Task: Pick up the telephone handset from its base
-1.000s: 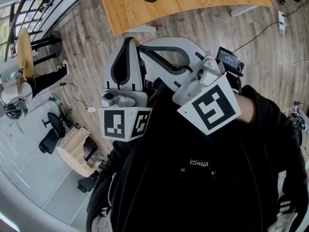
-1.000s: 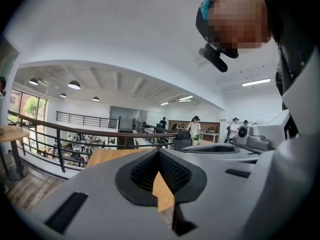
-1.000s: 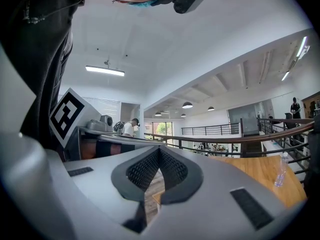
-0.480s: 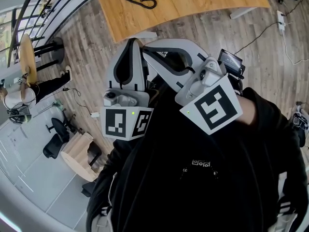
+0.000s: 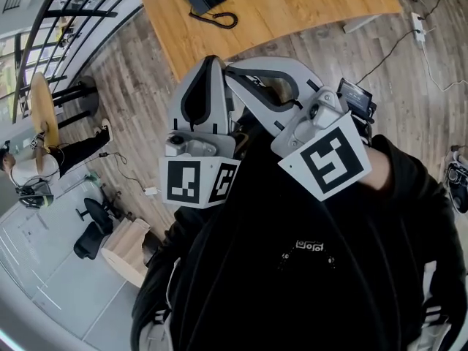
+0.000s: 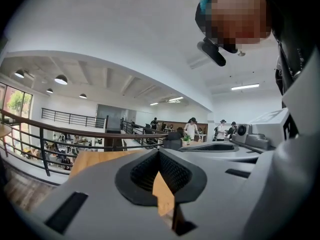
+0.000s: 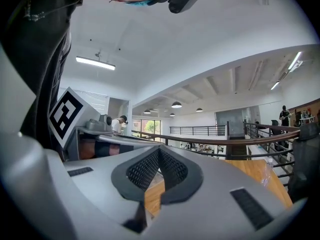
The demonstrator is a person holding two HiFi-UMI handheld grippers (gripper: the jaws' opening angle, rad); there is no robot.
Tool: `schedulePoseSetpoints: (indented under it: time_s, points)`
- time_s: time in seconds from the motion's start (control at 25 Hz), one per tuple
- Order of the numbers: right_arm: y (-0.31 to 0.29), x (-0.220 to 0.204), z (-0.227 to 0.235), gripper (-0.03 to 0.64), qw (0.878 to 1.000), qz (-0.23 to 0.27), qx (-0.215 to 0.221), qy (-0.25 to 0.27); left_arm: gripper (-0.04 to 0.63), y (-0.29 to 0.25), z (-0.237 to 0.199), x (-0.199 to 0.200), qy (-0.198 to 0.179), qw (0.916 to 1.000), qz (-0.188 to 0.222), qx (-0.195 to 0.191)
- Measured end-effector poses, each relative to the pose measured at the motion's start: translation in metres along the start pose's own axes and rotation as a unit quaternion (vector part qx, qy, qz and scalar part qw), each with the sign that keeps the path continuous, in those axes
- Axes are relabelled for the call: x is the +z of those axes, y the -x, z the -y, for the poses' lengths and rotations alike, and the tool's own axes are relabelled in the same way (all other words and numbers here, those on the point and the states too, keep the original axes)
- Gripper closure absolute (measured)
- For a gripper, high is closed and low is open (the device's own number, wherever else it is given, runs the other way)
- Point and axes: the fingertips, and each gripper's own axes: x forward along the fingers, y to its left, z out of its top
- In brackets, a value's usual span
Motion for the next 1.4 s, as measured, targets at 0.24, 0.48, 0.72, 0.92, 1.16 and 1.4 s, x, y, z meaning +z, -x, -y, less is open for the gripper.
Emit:
schedulePoseSetpoints:
  time_s: [0.24,0.48,0.72,0.92,1.16,1.4]
  points:
    - [-0.027,-0.002,0.011,0.598,1.000,-0.012,-0.012,-0.006,0.591,-0.015,-0.025,0.000,0.012,0.9999,-0.003,-0.010]
    - [-0.062,-0.006,0.026,0.598,0.999,-0.022,-0.021,-0.013,0.591,-0.035,-0.057,-0.002,0.020,0.9996,-0.010,-0.019]
    - [-0.106,-0.007,0.032,0.598,0.999,-0.023,-0.024,-0.017,0.591,-0.047,-0.100,-0.002,0.027,0.9994,-0.014,-0.018]
    - [-0.153,-0.007,0.030,0.598,0.999,-0.031,-0.024,-0.016,0.591,-0.053,-0.147,0.001,0.032,0.9992,-0.014,-0.020]
    - [-0.205,-0.005,0.031,0.598,0.998,-0.043,-0.035,-0.005,0.591,-0.064,-0.199,0.006,0.042,0.9985,-0.006,-0.035]
    - [-0.253,-0.011,0.038,0.598,0.997,-0.059,-0.047,-0.001,0.591,-0.079,-0.245,0.002,0.057,0.9970,-0.005,-0.052]
